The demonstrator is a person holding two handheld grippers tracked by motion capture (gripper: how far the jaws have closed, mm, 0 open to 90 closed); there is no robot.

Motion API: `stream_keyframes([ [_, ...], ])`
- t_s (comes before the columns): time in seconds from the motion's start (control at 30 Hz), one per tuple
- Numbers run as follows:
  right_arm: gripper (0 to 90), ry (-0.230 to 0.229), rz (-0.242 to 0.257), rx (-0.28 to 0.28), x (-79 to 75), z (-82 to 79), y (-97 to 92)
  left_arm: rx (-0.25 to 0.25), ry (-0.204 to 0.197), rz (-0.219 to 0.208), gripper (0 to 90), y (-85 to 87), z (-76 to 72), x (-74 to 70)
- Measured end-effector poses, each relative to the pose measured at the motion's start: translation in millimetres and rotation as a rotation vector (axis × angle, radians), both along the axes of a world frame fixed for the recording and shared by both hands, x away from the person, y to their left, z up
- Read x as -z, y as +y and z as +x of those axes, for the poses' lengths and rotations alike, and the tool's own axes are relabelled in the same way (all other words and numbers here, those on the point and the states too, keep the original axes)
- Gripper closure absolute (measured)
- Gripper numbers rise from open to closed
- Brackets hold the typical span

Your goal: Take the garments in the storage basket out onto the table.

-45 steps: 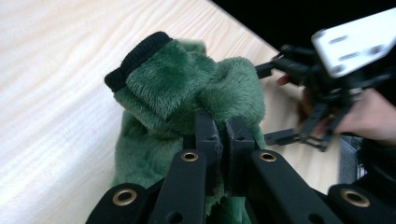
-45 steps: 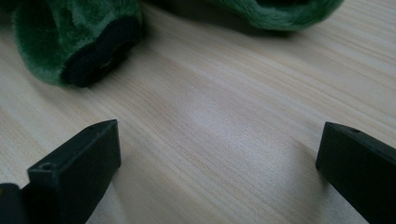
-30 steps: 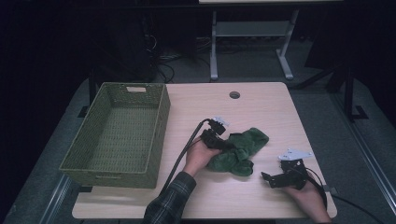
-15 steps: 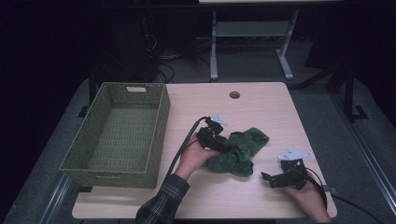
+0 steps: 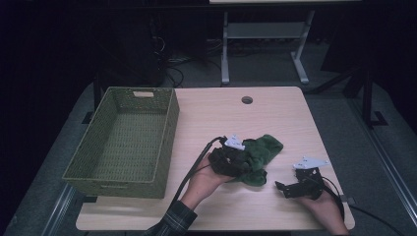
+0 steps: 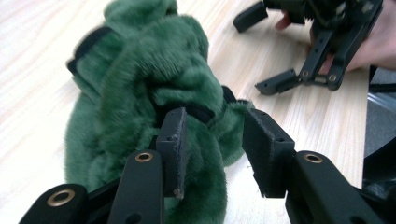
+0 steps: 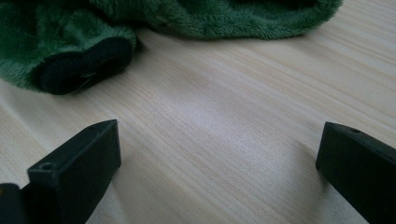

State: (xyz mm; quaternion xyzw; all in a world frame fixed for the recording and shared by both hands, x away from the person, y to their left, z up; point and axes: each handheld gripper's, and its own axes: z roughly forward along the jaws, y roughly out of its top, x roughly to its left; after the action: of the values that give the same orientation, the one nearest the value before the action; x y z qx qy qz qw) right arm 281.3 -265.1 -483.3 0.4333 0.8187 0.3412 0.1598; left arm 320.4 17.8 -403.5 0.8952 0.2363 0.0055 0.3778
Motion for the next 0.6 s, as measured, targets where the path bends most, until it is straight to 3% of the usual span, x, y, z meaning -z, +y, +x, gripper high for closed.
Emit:
stream_keyframes([
  [0.13, 0.0, -0.001, -0.001, -0.008, 0.0, -0.1, -0.7, -0.001, -0.004, 0.066, 54.9, -4.2, 1.1, 15.0],
  [0.37, 0.0, 0.024, -0.016, -0.019, -3.1, -3.6, 1.2, -0.008, -0.002, 0.127, 49.6, -8.4, 7.6, 33.6],
  [0.47, 3.6, 0.015, -0.006, -0.071, -6.5, -9.0, 7.9, -0.017, -0.009, 0.143, 62.9, -8.7, 10.5, 37.4],
  [0.5, 3.6, 0.015, -0.006, -0.071, -6.5, -9.0, 7.9, -0.022, 0.000, 0.134, 62.9, -8.6, 11.5, 38.1],
  [0.53, 5.4, 0.004, 0.012, -0.091, -8.7, -11.9, 11.1, -0.019, 0.004, 0.131, 75.2, -8.0, 12.1, 37.6],
  [0.57, 5.4, 0.004, 0.012, -0.091, -8.7, -11.9, 11.1, -0.015, 0.007, 0.128, 75.2, -7.8, 12.4, 37.2],
  [0.6, 8.8, 0.008, 0.048, -0.106, -10.7, -13.0, 12.8, -0.011, 0.013, 0.126, 81.1, -7.5, 12.6, 36.6],
])
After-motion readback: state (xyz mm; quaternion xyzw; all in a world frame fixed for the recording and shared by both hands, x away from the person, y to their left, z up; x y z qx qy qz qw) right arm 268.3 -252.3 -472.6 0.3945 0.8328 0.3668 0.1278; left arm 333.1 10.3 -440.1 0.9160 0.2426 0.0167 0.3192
